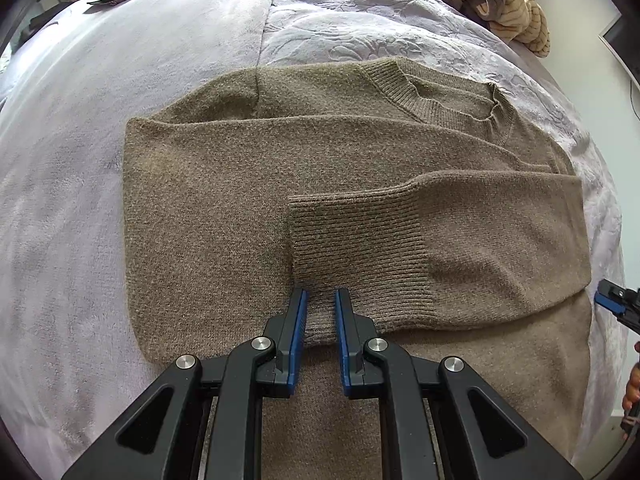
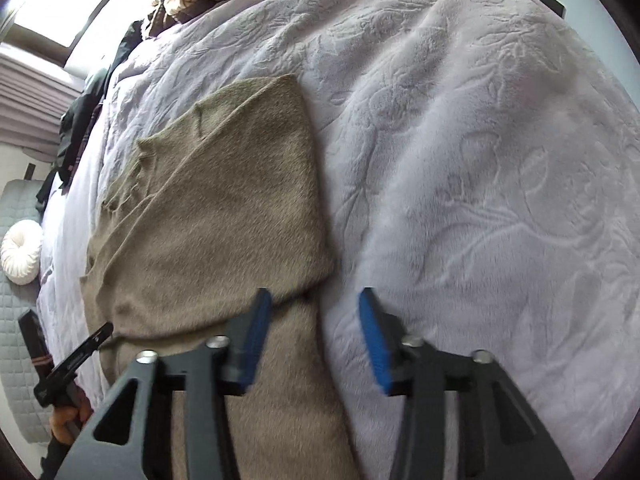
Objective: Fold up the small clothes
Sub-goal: 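Move both open grippers to the sweater's hem, then grasp the hem with both grippers and lift it off the bed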
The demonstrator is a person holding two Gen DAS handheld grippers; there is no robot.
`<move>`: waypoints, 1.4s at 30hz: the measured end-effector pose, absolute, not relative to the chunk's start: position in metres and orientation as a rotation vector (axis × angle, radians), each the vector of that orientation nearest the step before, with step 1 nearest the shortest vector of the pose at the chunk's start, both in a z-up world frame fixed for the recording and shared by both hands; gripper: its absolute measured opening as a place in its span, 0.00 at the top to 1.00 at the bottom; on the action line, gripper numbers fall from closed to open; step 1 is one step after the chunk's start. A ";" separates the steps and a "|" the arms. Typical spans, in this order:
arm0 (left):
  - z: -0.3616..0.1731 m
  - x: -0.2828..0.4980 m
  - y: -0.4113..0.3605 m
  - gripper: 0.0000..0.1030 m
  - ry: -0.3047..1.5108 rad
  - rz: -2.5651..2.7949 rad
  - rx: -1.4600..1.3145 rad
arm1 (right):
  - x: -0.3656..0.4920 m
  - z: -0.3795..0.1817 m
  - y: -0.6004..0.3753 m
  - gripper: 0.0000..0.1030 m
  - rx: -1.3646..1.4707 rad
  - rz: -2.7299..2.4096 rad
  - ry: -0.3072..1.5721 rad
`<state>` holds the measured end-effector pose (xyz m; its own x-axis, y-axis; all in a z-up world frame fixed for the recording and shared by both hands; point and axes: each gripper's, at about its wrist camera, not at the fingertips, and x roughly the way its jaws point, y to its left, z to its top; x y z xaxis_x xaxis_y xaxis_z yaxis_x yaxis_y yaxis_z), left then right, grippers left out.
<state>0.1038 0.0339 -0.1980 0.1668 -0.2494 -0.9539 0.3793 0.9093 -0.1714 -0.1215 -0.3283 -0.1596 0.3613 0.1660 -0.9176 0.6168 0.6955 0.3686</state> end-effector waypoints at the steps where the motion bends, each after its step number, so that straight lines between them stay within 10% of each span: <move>1: -0.198 0.104 0.034 0.85 1.331 -0.448 0.117 | -0.123 -0.158 -0.326 0.50 0.788 -0.329 1.194; 18: -0.179 0.080 0.029 0.85 1.374 -0.418 0.201 | -0.129 -0.148 -0.281 0.35 0.812 -0.233 1.246; 19: -0.177 0.074 0.029 0.78 1.378 -0.417 0.208 | -0.129 -0.146 -0.278 0.35 0.812 -0.223 1.249; 21: -0.173 0.064 0.032 0.12 1.377 -0.403 0.217 | -0.130 -0.143 -0.272 0.29 0.808 -0.209 1.251; 22: -0.169 0.059 0.034 0.02 1.356 -0.385 0.220 | -0.130 -0.141 -0.268 0.27 0.807 -0.198 1.252; 42: -0.167 -0.037 0.115 0.01 1.556 -0.395 0.157 | -0.177 -0.140 -0.228 0.27 0.866 -0.070 1.342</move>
